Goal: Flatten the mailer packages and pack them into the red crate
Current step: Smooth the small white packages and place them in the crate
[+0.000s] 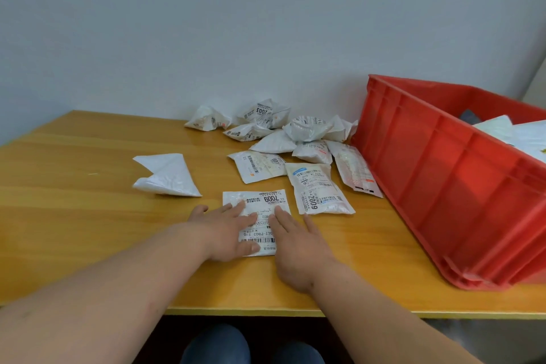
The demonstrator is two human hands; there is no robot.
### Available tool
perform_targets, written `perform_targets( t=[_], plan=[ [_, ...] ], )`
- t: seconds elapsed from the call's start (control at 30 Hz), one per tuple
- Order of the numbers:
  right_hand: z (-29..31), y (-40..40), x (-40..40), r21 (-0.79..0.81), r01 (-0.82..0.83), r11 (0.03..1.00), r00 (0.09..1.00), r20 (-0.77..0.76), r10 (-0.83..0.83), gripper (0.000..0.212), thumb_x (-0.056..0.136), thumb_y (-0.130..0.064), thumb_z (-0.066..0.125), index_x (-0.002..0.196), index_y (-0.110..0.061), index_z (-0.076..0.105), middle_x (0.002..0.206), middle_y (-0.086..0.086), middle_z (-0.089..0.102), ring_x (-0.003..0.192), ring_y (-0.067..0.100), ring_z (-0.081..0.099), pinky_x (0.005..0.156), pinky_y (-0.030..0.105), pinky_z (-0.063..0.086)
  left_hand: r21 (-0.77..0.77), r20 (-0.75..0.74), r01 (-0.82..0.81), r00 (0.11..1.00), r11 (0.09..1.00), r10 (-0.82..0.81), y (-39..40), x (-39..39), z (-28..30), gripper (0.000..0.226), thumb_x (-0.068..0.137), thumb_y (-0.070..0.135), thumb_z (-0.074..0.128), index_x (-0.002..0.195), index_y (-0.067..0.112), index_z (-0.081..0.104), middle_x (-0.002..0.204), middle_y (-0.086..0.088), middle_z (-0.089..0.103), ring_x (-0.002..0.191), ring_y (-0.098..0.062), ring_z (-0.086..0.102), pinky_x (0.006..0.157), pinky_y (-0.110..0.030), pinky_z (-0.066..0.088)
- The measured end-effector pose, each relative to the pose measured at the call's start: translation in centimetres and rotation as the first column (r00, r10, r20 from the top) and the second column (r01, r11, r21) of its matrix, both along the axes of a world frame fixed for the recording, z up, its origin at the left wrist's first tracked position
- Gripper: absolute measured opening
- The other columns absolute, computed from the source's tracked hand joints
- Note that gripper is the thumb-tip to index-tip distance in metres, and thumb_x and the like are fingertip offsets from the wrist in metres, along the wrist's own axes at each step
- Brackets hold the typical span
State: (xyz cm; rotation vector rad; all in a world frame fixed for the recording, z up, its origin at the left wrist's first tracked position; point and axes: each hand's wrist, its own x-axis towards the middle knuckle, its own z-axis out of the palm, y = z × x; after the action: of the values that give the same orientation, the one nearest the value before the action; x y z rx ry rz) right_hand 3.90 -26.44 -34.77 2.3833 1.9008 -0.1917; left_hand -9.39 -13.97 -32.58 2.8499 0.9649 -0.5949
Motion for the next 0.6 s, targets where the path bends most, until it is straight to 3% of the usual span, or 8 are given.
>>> perform_targets(
  t=[0.13, 0.2, 0.27, 0.3, 0.37, 0.43, 0.6],
  plan=[
    [0.1, 0.1, -0.1, 0.036, 0.011, 0.999, 1.000, -0.025, -0.010, 0.068, 0.098, -0.019, 0.034, 0.159, -0.015, 0.004, 0.167, 0.002, -0.006, 0.153, 0.014, 0.001, 0.123, 0.045, -0.008, -0.019, 0.017, 0.005, 1.000, 1.000, -0.004, 0.0, -0.3, -0.4, 0.071, 0.093, 0.072, 0.022, 0.153, 0.044, -0.006, 0.161, 0.011, -0.019, 0.151, -0.012, -0.004, 0.119, -0.051, 0.002],
    [0.9, -0.2, 0.2, 0.084, -0.014, 0.996, 1.000, 0.014, 0.013, 0.056, 0.097, -0.024, 0.038, 0.152, -0.016, 0.031, 0.162, 0.003, 0.025, 0.147, 0.015, 0.027, 0.124, 0.046, 0.000, -0.030, 0.015, 0.003, 1.000, 1.000, -0.003, 0.1, -0.4, -0.5, 0.071, 0.094, 0.072, 0.022, 0.153, 0.044, -0.007, 0.161, 0.012, -0.020, 0.151, -0.012, -0.005, 0.119, -0.051, 0.001],
    [1.1, -0.8, 0.4, 0.178, -0.070, 0.982, 0.993, 0.111, 0.051, 0.029, 0.092, -0.027, 0.045, 0.113, -0.019, 0.063, 0.121, 0.000, 0.064, 0.114, 0.019, 0.058, 0.118, 0.046, 0.022, -0.032, 0.010, 0.003, 1.000, 0.999, -0.003, 0.2, -0.3, -0.4, 0.072, 0.093, 0.072, 0.022, 0.153, 0.044, -0.007, 0.161, 0.012, -0.019, 0.151, -0.012, -0.005, 0.119, -0.052, 0.001],
    [1.0, -0.9, 0.5, 0.246, -0.094, 0.965, 0.985, 0.164, 0.054, 0.019, 0.086, -0.028, 0.047, 0.089, -0.020, 0.064, 0.094, -0.002, 0.066, 0.092, 0.021, 0.063, 0.110, 0.047, 0.035, -0.032, 0.008, 0.004, 1.000, 0.999, -0.003, 0.3, -0.3, -0.3, 0.072, 0.093, 0.072, 0.022, 0.153, 0.044, -0.007, 0.161, 0.012, -0.019, 0.151, -0.012, -0.005, 0.119, -0.052, 0.001],
    [1.0, -1.3, 0.3, 0.293, -0.085, 0.952, 0.982, 0.184, 0.031, 0.025, 0.076, -0.035, 0.043, 0.067, -0.021, 0.061, 0.068, -0.003, 0.059, 0.067, 0.022, 0.060, 0.091, 0.047, 0.050, -0.040, 0.004, 0.005, 1.000, 0.999, -0.005, 0.3, -0.3, -0.3, 0.072, 0.093, 0.072, 0.022, 0.153, 0.044, -0.007, 0.161, 0.012, -0.019, 0.151, -0.012, -0.005, 0.119, -0.052, 0.001],
    [0.7, -1.4, 0.0, 0.283, -0.061, 0.957, 0.981, 0.196, 0.005, 0.041, 0.074, -0.040, 0.031, 0.065, -0.019, 0.064, 0.066, -0.001, 0.059, 0.066, 0.023, 0.059, 0.089, 0.045, 0.050, -0.047, 0.003, 0.002, 1.000, 0.999, -0.001, 0.2, -0.3, -0.3, 0.072, 0.093, 0.072, 0.022, 0.152, 0.044, -0.008, 0.161, 0.012, -0.020, 0.151, -0.012, -0.006, 0.119, -0.053, 0.001],
    [0.5, -1.8, -0.8, 0.212, -0.013, 0.977, 0.982, 0.185, -0.027, 0.052, 0.078, -0.039, 0.026, 0.079, -0.015, 0.072, 0.083, 0.003, 0.066, 0.086, 0.026, 0.062, 0.108, 0.045, 0.036, -0.064, 0.018, -0.030, 0.999, 0.997, 0.032, -0.2, -0.3, -0.7, 0.071, 0.095, 0.069, 0.022, 0.152, 0.043, -0.010, 0.160, 0.011, -0.023, 0.151, -0.013, -0.008, 0.119, -0.055, 0.001]
  ],
)
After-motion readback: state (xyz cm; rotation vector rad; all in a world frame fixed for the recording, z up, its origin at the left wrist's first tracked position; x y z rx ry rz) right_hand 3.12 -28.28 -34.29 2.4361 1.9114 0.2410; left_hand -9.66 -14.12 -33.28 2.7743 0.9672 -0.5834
